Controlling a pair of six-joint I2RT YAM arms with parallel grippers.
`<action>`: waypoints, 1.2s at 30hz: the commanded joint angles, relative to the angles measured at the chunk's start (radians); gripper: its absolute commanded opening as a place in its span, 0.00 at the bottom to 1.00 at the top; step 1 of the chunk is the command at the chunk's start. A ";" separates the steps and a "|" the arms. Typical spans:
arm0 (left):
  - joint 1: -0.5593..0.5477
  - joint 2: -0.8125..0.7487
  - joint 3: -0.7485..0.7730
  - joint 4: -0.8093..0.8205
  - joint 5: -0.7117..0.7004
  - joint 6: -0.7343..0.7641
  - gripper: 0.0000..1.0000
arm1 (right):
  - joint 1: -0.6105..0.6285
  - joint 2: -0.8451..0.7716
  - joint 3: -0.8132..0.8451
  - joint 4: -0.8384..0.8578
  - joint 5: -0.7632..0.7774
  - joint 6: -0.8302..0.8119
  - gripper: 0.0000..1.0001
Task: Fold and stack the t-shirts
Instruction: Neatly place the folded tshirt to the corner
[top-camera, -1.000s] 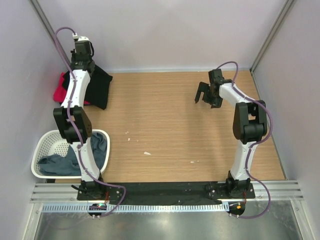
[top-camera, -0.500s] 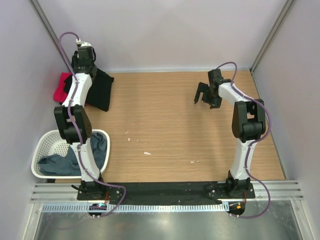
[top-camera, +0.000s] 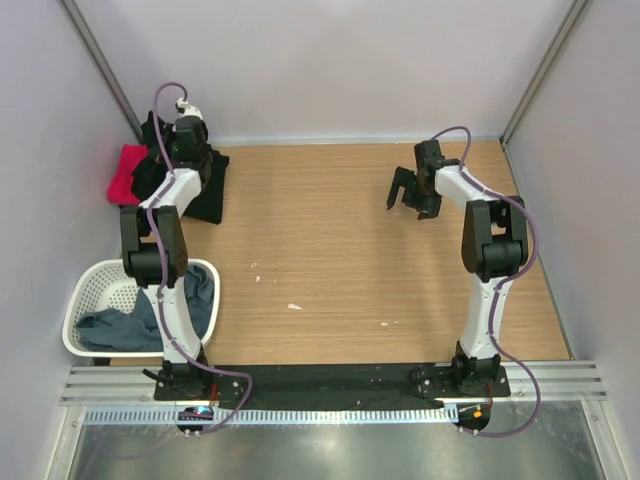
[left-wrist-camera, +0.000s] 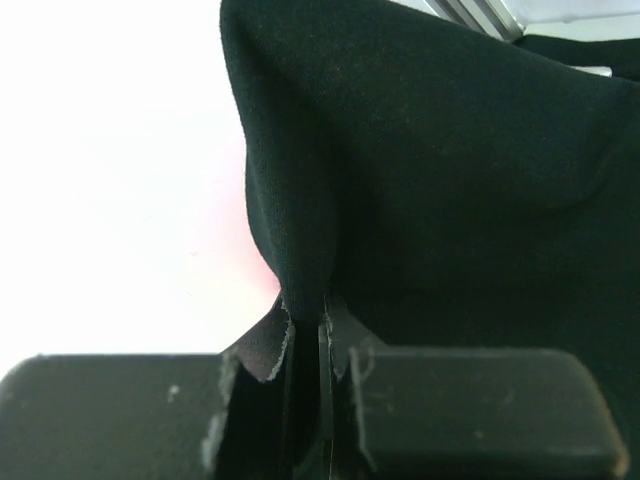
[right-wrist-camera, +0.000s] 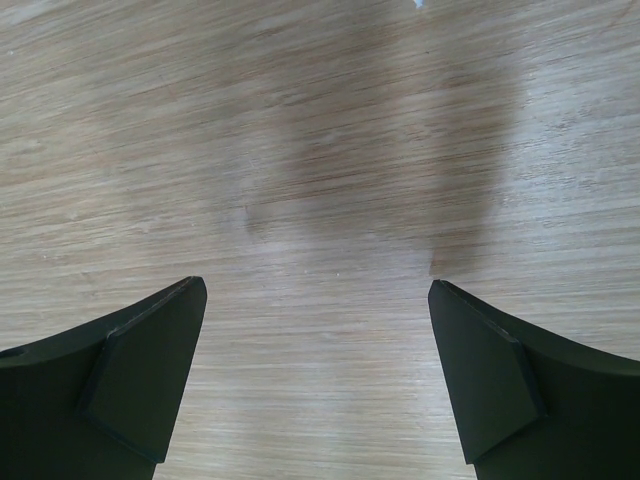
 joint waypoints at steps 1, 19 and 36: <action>0.009 -0.040 -0.006 0.185 -0.057 0.084 0.00 | -0.001 0.001 0.046 0.004 -0.016 -0.006 1.00; 0.149 0.171 0.086 0.476 -0.133 0.336 0.00 | -0.017 0.025 0.070 -0.021 -0.033 -0.003 1.00; 0.213 0.289 0.212 0.346 -0.052 0.287 0.00 | -0.012 0.042 0.110 -0.085 -0.014 0.005 0.99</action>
